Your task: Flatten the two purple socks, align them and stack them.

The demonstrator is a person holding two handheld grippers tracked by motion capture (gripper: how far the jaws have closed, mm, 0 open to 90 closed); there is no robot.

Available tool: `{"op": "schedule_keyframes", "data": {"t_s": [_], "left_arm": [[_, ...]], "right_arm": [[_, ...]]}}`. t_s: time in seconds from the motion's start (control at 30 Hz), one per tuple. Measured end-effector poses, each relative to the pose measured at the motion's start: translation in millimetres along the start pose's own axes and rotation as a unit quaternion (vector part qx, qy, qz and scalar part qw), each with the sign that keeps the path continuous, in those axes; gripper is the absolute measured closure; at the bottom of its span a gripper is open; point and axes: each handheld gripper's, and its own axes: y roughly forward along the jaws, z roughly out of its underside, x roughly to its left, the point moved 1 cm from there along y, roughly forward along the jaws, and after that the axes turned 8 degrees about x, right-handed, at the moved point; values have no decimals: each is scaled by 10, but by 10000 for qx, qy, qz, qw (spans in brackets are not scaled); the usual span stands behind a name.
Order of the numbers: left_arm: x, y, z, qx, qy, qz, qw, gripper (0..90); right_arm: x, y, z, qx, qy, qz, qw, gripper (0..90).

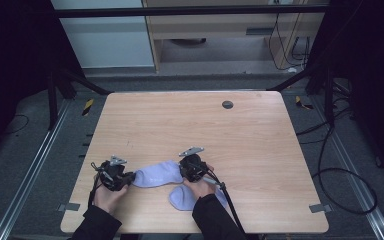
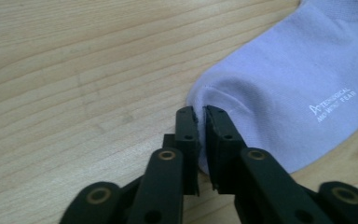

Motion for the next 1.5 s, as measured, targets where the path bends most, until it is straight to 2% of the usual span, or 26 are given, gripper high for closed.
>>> {"op": "schedule_keyframes", "data": {"t_s": [0.07,0.23,0.47,0.7,0.93,1.13,1.27,1.5], "left_arm": [[-12,-8,-2,2,-16,10,10000,859],[-4,-65,-17,-95,-47,135,9999,867],[-93,-173,-62,-277,2,357,9990,868],[-275,-269,-147,-405,167,508,9977,868],[-472,-298,-214,-451,280,664,9964,868],[-639,-297,-252,-435,433,756,9952,867],[-734,-310,-266,-462,490,830,9943,867],[-926,-325,-273,-418,748,927,9920,867]], "right_arm": [[9,-5,-1,12,36,-27,10000,869],[-17,-50,15,-3,67,-170,9998,876],[-83,-265,3,-202,116,-289,9993,878],[-159,-500,9,-287,9,-228,9993,877],[-264,-755,90,-336,-49,-291,9990,877],[-371,-949,232,-360,-113,-250,9990,878],[-433,-1050,330,-384,-63,-227,9990,877],[-496,-1209,502,-412,-33,-200,9989,877]]}}
